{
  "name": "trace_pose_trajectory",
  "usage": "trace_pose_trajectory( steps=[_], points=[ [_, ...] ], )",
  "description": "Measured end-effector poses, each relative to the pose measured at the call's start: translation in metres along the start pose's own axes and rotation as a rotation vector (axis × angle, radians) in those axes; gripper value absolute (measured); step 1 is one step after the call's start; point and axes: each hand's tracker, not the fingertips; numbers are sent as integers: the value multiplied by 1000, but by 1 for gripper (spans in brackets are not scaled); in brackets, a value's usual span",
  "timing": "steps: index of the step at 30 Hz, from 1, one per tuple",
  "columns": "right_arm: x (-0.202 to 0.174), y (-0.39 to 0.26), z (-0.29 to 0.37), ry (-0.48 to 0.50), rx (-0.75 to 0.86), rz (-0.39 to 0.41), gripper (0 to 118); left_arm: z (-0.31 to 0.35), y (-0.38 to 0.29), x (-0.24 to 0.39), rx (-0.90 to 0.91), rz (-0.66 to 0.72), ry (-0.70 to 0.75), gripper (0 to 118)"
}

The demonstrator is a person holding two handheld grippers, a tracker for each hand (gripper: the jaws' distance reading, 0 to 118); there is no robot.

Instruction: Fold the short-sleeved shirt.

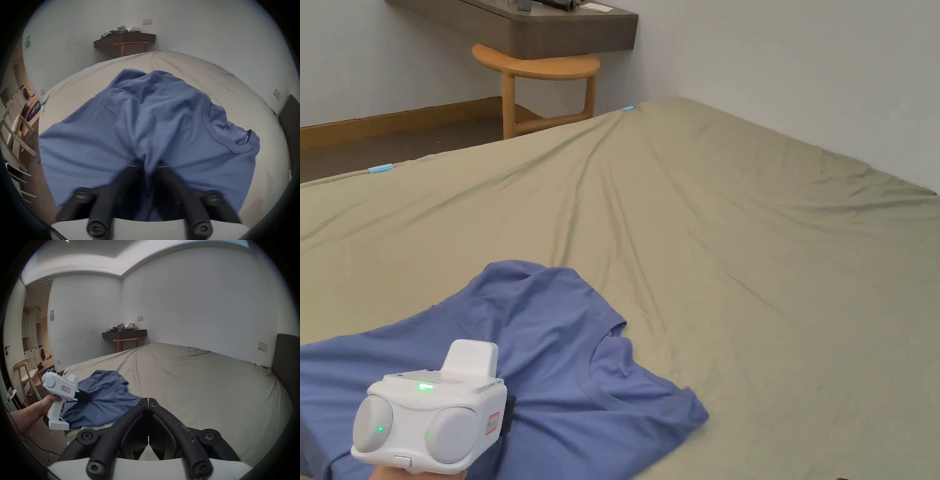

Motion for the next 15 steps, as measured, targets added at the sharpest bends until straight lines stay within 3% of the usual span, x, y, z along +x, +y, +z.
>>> trace_pose_trajectory(
  steps=[5, 10, 15],
  points=[
    [2, -5, 6, -12, -18, -21, 2, 11, -1, 5, 25, -7, 6, 4],
    [6, -5, 14, -43, -25, -37, 2, 50, 20, -1, 131, 176, -136, 4],
    [25, -8, 42, -86, 7, -122, 2, 64, 37, 46, 148, 117, -210, 4]
  ],
)
